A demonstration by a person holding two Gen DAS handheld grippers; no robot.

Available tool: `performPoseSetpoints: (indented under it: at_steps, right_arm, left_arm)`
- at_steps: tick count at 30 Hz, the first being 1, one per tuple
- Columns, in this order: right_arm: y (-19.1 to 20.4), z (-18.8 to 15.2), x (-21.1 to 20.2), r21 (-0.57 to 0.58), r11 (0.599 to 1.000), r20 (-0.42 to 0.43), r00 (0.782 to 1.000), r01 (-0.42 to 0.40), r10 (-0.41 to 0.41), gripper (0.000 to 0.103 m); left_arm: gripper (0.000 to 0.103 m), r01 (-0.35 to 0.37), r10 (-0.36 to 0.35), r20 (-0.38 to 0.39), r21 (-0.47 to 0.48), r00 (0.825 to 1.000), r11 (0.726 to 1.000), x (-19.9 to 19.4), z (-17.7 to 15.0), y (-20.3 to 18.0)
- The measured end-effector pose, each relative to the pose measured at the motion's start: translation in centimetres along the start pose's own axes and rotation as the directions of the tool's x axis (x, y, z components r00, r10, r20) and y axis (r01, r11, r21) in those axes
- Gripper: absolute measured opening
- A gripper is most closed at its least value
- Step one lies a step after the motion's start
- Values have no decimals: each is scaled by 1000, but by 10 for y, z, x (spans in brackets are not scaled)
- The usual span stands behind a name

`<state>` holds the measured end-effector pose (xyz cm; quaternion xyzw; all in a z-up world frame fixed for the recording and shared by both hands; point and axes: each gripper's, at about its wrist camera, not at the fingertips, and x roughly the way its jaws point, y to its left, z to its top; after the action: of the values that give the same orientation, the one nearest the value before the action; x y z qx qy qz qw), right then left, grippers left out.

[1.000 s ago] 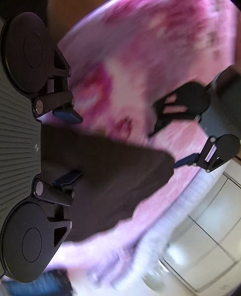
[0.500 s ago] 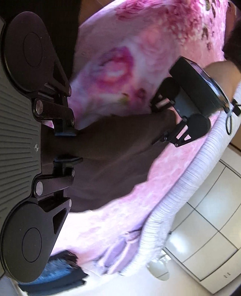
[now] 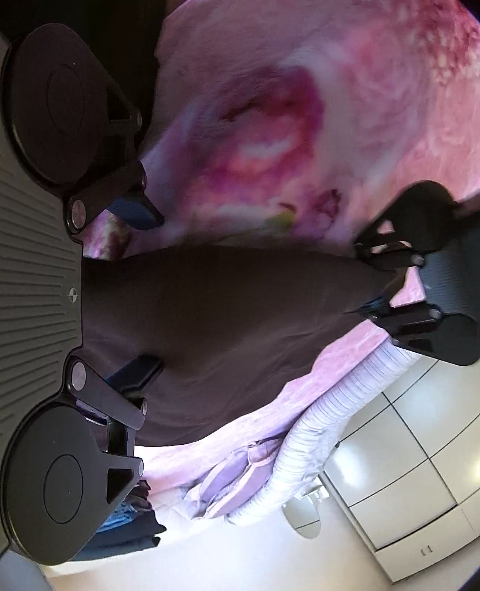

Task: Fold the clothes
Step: 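Grasp the folded shirt edge with the left gripper while the right gripper grasps the other edge, then lift the folded shirt with both grippers and carry it onto the clothes stack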

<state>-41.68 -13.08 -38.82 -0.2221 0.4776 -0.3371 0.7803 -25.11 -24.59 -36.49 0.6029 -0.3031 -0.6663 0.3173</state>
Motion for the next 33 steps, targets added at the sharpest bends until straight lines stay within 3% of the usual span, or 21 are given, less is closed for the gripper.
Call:
performPoseSetpoints:
  at_steps: [2,5,8,14,19,23,28,33]
  right_arm:
    - [-1,-9,-2,-25,1000,-1,1000,5,-5,40]
    - [-13,-19,-10,-16,1000,15,1000,2,-2,21]
    - [-31,-23,-23,-14,1000,35,999,-3,3,18]
    - [-77,-37,-60,-13,1000,85,996,22,-21,17]
    - [-142,-48,-81,71,997,144,989,27,-37,16]
    - [-203,-57,-73,166,986,205,978,-1,-34,16]
    - [-253,-57,-58,223,975,219,975,-8,-42,16]
    - [-305,-32,-67,203,975,123,990,-93,69,16]
  left_arm:
    - [10,10,-10,0,-6,1000,1000,-5,3,3]
    - [9,26,-26,-2,-3,1000,1000,-16,10,5]
    - [9,23,-22,-10,23,1000,999,-32,16,4]
    - [9,-54,54,2,34,999,998,-64,44,27]
    - [9,-83,86,65,-42,994,996,-71,71,94]
    - [9,-102,108,100,-63,989,993,-48,90,155]
    - [9,-44,54,160,-66,986,997,-22,98,212]
    - [9,93,-73,170,-114,983,989,-24,104,266]
